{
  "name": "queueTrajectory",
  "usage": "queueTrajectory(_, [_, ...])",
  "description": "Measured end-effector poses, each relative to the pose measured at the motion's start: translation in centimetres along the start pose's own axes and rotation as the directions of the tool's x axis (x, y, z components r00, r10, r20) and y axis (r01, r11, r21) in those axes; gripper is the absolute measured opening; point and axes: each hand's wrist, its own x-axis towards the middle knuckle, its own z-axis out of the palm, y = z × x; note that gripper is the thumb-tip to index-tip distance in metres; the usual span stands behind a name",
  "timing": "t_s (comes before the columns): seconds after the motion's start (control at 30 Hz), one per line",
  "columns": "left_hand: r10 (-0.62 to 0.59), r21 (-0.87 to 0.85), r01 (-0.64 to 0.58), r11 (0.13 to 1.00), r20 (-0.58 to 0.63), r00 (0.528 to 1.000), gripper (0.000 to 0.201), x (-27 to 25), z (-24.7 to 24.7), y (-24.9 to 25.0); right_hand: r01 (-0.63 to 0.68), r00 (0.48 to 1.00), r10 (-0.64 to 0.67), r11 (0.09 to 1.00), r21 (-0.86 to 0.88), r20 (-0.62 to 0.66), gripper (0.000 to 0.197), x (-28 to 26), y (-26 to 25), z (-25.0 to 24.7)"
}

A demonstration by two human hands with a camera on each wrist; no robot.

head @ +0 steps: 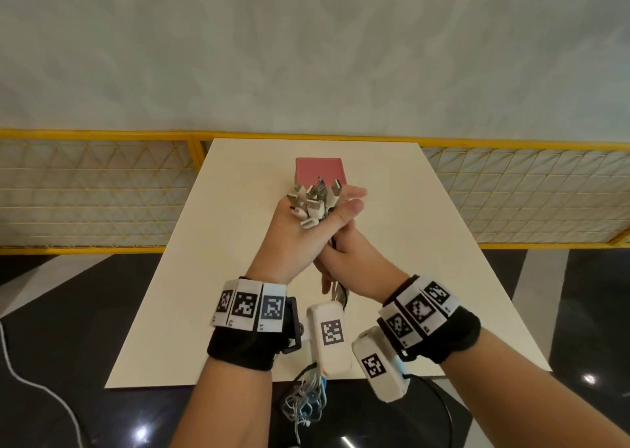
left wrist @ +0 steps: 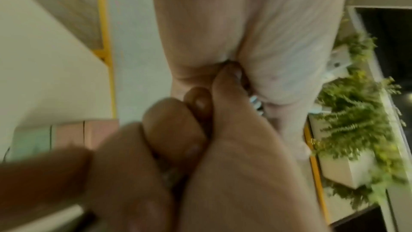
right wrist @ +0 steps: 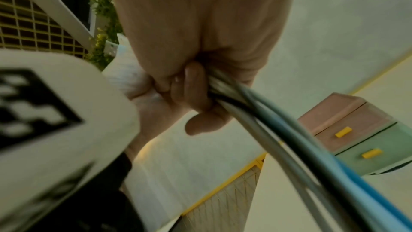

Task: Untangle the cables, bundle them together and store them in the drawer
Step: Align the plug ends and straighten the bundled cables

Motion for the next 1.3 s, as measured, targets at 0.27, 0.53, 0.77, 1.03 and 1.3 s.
queueTrajectory(0.27, [0.065, 0.030, -0.065, 0.997, -0.011, 0.998, 0.025, 0.1, 0.9, 0.5, 0.047, 0.996, -0.033, 0.982, 0.185, -0.077, 0.023, -0.3, -1.1, -1.2])
queueTrajectory(0.53, [0.239, -0.122, -0.230, 0.965, 0.063, 0.969, 0.075, 0.5, 0.0, 1.2, -0.101, 0.985, 0.114, 0.990, 0.101, -0.132, 0.032, -0.2, -1.7, -1.9])
queueTrajectory(0.77, [0.248, 0.050, -0.255, 0.966, 0.116, 0.962, 0.026, 1.8, -0.3, 2.2, -0.112, 0.987, 0.133, 0.970, 0.218, -0.087, 0.033, -0.4, -2.5, -3.2])
queueTrajectory(1.03, [0.278, 0.294, -0.375, 0.879, 0.322, 0.905, 0.022, 3.6, 0.0, 3.9, -0.123, 0.989, 0.137, 0.970, 0.208, -0.056, 0.039, -0.3, -3.3, -3.6])
queueTrajectory(1.3, [0.321, 0.364, -0.521, 0.772, 0.484, 0.814, 0.025, 4.8, 0.3, 3.7, -0.099, 0.992, 0.109, 0.985, 0.140, -0.064, 0.034, -0.2, -3.8, -4.8])
